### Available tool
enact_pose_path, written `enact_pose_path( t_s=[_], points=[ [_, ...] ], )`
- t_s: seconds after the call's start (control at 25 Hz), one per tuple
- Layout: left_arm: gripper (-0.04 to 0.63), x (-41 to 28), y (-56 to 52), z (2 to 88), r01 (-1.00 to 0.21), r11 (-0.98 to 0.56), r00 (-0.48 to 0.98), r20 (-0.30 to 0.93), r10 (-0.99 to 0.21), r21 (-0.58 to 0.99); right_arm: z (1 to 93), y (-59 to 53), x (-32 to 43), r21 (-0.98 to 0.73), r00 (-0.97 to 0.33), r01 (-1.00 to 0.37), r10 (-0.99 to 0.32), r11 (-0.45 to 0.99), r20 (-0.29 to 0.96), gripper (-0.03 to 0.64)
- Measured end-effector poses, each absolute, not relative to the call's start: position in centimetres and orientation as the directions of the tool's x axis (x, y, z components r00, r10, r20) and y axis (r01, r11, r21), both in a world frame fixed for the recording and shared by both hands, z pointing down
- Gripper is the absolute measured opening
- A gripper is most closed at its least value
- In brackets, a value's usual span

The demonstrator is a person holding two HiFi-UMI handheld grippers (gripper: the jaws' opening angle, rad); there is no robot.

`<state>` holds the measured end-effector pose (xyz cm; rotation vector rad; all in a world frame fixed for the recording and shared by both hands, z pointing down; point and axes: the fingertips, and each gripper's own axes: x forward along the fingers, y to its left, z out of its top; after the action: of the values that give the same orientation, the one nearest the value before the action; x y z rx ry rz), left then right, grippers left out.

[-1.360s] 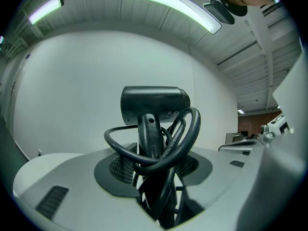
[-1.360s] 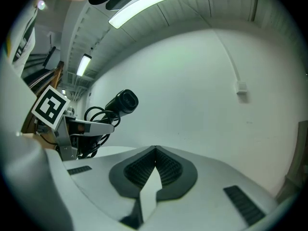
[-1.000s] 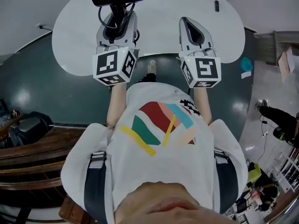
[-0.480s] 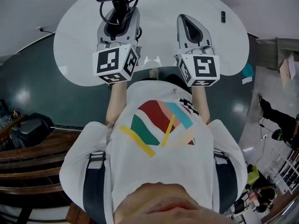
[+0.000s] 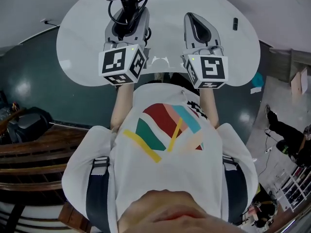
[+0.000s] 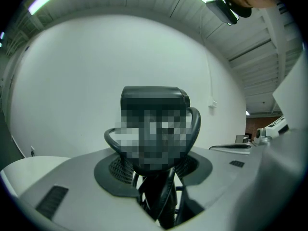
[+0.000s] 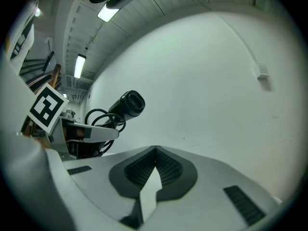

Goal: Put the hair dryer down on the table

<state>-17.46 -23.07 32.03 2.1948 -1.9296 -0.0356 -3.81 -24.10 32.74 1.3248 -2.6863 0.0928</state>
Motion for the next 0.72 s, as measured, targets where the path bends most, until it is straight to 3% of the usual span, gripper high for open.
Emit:
enact_pose_path(
  t_s=[0.72],
  points=[
    [0.221,-16.5,-24.0,30.3,-0.99,-0.056,0.072,0.125,-0.99,0.128,30.8,-25.5,-1.9,-0.002,-0.609,-0.791,-0.787,0.612,0.104,0.011]
  ],
)
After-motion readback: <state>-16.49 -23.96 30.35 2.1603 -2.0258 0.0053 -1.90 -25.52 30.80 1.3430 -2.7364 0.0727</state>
